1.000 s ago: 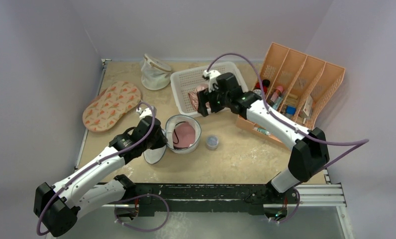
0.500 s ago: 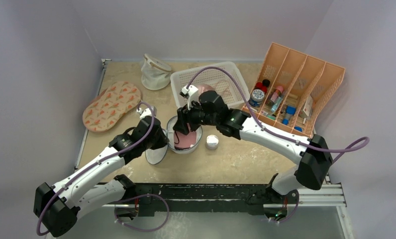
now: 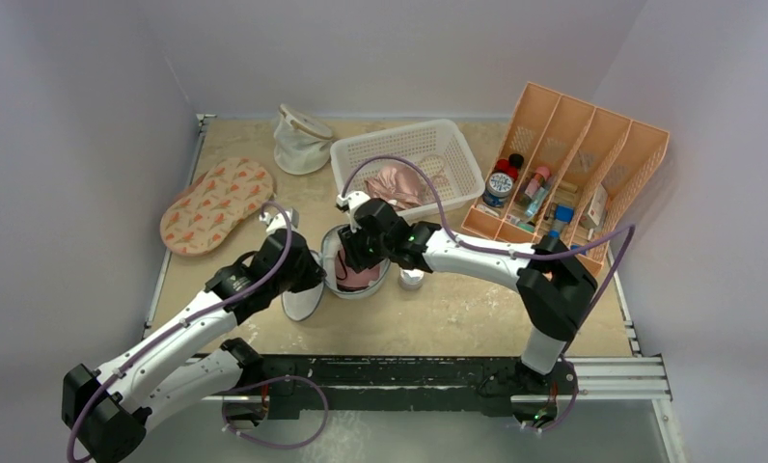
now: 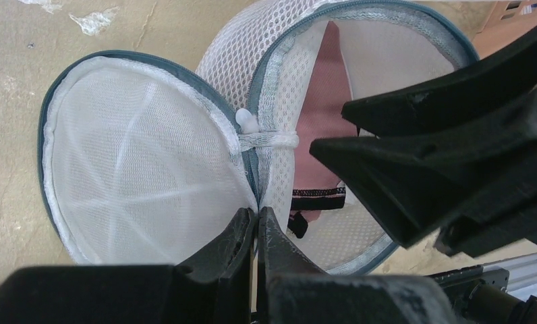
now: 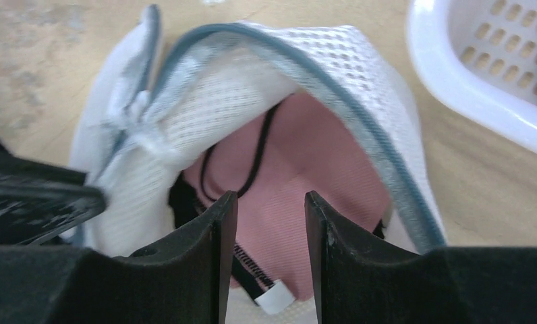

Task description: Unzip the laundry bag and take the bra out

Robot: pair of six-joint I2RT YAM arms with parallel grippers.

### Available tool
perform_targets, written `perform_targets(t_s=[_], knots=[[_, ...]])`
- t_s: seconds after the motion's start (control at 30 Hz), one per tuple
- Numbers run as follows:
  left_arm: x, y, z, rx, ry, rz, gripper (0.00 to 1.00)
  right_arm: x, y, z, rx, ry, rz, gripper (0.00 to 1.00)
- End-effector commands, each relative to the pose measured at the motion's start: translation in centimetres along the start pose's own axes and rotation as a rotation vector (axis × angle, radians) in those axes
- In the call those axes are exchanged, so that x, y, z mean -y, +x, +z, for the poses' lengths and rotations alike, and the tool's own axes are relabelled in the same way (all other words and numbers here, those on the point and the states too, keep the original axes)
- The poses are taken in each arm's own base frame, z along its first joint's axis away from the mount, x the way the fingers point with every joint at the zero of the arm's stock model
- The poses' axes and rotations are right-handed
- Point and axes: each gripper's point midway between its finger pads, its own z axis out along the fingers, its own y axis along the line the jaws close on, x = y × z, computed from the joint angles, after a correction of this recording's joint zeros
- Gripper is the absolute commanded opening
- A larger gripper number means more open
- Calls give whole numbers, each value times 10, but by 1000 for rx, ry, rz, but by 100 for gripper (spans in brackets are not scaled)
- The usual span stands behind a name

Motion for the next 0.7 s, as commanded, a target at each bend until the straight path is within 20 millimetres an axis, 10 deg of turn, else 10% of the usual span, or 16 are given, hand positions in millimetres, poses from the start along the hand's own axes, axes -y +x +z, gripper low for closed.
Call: perform_targets(t_s=[0.0, 0.67], knots=[[5, -4, 0, 15, 22, 0, 0, 29, -18, 1, 87, 180, 30, 44], [3, 11, 8, -21, 52, -17, 0, 18, 10, 48, 74, 156, 52, 72]])
